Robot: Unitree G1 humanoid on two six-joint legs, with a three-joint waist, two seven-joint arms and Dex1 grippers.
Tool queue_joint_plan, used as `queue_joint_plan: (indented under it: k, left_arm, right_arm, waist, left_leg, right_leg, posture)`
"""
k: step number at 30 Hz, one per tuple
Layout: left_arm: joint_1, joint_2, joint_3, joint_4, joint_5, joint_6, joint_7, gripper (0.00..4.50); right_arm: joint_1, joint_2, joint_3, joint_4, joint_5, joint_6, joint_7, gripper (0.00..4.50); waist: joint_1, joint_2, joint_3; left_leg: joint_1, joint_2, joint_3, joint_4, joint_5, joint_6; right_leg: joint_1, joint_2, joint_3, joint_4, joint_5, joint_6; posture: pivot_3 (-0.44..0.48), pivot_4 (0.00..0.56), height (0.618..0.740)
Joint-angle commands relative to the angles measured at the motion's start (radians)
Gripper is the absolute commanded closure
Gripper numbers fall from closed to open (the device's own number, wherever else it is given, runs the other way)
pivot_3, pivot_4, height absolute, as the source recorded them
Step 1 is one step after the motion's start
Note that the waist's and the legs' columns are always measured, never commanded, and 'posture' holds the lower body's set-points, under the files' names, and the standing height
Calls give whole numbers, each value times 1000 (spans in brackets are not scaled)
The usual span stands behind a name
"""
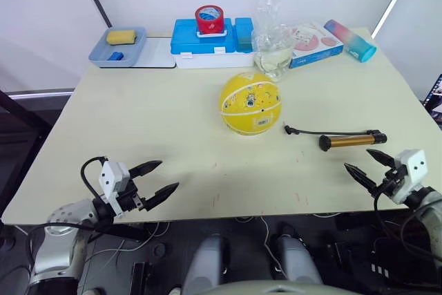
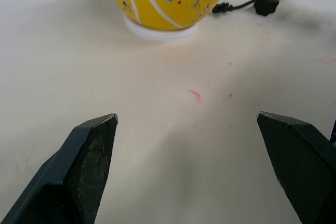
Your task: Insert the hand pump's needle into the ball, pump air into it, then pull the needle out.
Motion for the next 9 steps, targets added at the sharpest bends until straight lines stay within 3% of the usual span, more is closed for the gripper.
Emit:
queue_joint_plan:
  k: [1, 9]
  left_arm:
    - [17, -1, 25, -7, 28, -22, 49, 0]
    - [29, -7, 15, -13, 84, -44, 125, 0]
  right_arm:
    - [-17, -9, -31, 66, -6, -94, 18, 23]
    - [-39, -8, -19, 112, 7, -144, 44, 23]
  waist:
    - [0, 0, 0]
    - [0, 0, 0]
  left_leg:
    - [0, 0, 0, 0, 0, 0]
    - [0, 0, 1, 0, 0, 0]
  right_leg:
    - [0, 0, 0, 0, 1, -1]
    - [0, 0, 1, 0, 1, -1]
  posture:
    - [0, 150, 739]
    - [0, 150, 739]
